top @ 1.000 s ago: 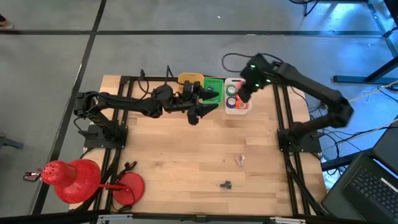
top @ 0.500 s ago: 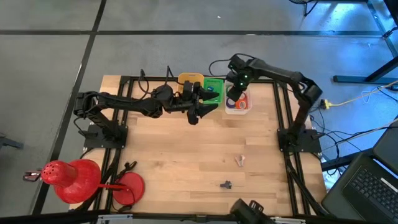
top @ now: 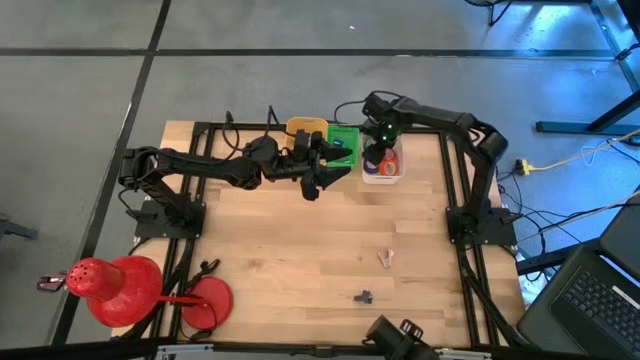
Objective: Pick and place Stapler, Stapler remover, tape
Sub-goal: Put the pink tape into the white bin, then put the pink staple remover into the yellow bin
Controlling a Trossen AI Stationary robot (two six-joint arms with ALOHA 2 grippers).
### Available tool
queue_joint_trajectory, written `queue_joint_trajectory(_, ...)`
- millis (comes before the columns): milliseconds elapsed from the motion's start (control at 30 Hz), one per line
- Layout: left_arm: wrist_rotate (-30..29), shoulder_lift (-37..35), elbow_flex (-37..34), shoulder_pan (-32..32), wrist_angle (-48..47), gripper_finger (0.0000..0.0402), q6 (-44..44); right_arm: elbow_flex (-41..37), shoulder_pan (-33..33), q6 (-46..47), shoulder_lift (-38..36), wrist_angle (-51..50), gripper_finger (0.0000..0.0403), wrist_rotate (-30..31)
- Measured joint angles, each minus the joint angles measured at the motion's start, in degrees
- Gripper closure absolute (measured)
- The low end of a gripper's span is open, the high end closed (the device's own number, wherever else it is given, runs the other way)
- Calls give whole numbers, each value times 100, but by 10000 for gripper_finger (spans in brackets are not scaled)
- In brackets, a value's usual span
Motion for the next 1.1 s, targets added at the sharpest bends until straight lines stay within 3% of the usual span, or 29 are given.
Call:
queue_joint_trajectory(133, -4, 0, 0, 19, -2, 107, 58, 0, 1, 23, -414, -31, 131, -12)
queue_joint_trajectory(267, -4, 0, 0, 20, -2, 107, 138, -48, 17, 303, -1161, -96, 85, 30)
queue_joint_trajectory(533, 87, -2, 2, -33, -548, 107, 149, -1298, 744, 1044, -3672, -149, 76, 28)
queue_joint_trajectory(833, 124, -2, 4, -335, -2052, 107, 457, -3422, 2587, 3649, -6731, 454, 75, 44)
queue_joint_trajectory(967, 10, -1, 4, -788, -2957, 107, 783, -3907, 3211, 4425, -7478, 886, 75, 234)
queue_joint_trajectory(1100, -461, 263, 9, -1282, -3292, 107, 773, -4132, 3526, 4652, -7723, 1320, 75, 573)
